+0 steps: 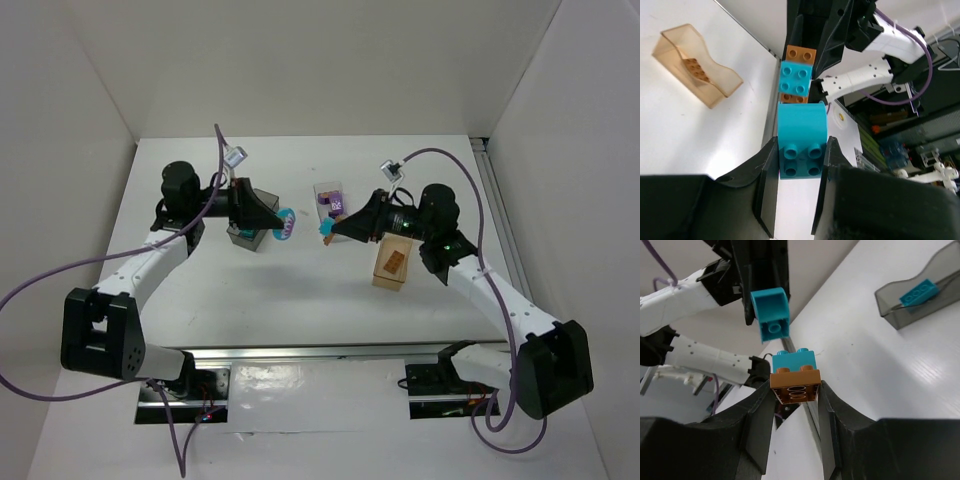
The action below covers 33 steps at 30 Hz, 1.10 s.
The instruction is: Sort the legos into containers by color
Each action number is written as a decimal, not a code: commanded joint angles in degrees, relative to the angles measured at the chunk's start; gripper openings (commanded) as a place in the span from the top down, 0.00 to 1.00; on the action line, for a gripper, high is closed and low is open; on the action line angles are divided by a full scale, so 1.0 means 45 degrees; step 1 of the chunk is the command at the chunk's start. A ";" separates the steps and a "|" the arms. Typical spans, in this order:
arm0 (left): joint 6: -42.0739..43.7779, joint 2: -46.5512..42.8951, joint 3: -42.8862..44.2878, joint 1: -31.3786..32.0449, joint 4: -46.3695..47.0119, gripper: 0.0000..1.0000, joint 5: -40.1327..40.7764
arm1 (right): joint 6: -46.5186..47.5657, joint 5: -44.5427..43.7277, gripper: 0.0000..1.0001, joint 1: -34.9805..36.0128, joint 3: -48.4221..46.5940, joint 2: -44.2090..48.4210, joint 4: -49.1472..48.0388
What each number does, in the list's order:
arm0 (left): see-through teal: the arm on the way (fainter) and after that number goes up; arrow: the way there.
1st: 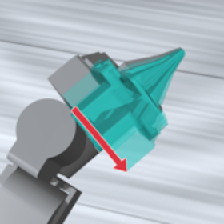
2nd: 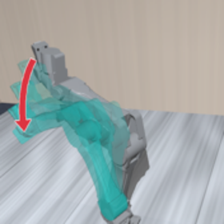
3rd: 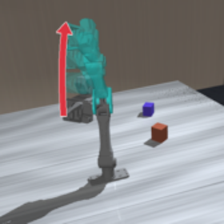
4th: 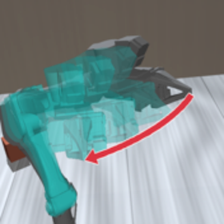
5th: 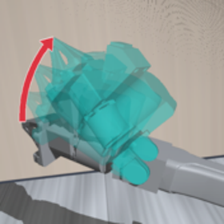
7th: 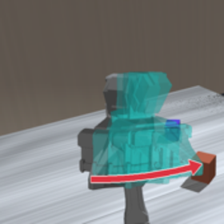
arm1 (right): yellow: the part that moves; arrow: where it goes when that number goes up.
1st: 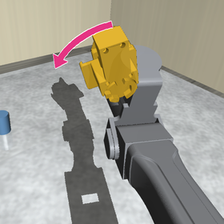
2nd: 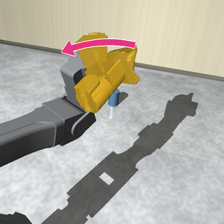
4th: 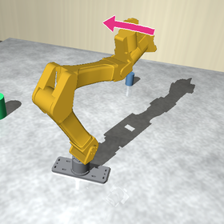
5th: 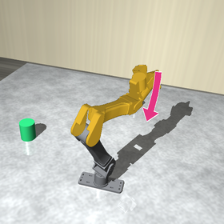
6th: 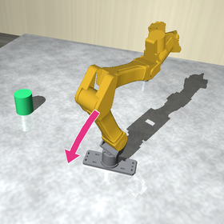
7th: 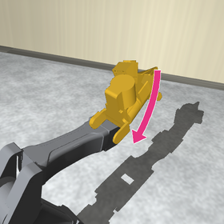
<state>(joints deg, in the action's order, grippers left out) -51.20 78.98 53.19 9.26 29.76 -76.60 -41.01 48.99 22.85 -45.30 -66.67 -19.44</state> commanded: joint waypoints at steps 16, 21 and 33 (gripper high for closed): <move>0.5499 0.3072 0.5328 0.0403 -1.3818 1.00 1.6900 | 0.2630 -0.5497 0.99 -0.0547 -0.0891 0.1106 0.6117; 0.5382 0.4614 0.5972 0.0520 -1.3957 1.00 1.8075 | 0.2630 -0.5497 0.99 -0.0547 -0.0774 0.1106 0.6117; 0.5400 0.5518 0.6774 0.0637 -1.4250 0.06 1.7961 | 0.2630 -0.5127 0.99 -0.0547 -0.1008 0.0736 0.6099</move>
<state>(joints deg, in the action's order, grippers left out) -28.32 105.78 81.19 11.40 -33.87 4.58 -30.11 25.10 20.69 -46.96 -63.22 8.64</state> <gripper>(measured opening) 0.901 0.431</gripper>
